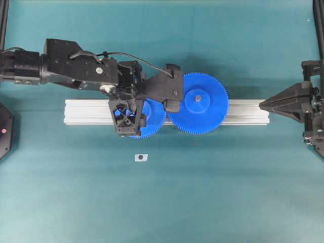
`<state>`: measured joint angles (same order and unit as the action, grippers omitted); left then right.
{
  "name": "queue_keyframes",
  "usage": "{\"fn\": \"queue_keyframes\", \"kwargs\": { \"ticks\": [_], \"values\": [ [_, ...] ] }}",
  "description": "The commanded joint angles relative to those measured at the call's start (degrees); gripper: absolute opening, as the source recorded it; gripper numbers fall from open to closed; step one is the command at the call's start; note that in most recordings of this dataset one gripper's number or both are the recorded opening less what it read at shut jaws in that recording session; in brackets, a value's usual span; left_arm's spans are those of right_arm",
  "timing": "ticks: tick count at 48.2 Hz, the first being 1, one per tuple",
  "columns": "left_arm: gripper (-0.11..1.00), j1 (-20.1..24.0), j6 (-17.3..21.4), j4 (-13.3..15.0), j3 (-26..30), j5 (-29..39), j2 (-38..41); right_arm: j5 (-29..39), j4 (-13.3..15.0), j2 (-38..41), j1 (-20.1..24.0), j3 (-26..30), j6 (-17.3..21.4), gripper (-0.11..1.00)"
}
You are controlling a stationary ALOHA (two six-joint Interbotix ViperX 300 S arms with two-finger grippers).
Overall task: Insert the small gear onto the shaft.
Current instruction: 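Align the gear's hole with the shaft and lower it on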
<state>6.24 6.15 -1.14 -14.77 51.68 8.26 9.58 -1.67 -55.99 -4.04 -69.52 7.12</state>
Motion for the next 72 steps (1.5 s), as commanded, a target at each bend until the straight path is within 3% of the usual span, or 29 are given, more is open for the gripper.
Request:
{"fn": "queue_keyframes", "kwargs": {
  "ticks": [1,50,56,72],
  "values": [
    [0.70,1.1,0.2,-0.4,1.8,0.2,-1.6,-0.3,-0.1,0.4,-0.1,0.6,0.6,0.02],
    [0.71,1.0,-0.5,-0.4,3.6,4.9,-0.3,-0.3,-0.1,0.4,-0.1,0.4,0.6,0.02],
    [0.76,1.0,-0.5,-0.4,3.7,4.8,-0.3,-0.3,-0.1,0.4,-0.1,0.4,0.6,0.02],
    [0.77,0.4,-0.6,-0.4,4.0,5.4,-0.3,-0.3,-0.1,0.3,-0.2,0.3,0.6,0.02]
  ]
}}
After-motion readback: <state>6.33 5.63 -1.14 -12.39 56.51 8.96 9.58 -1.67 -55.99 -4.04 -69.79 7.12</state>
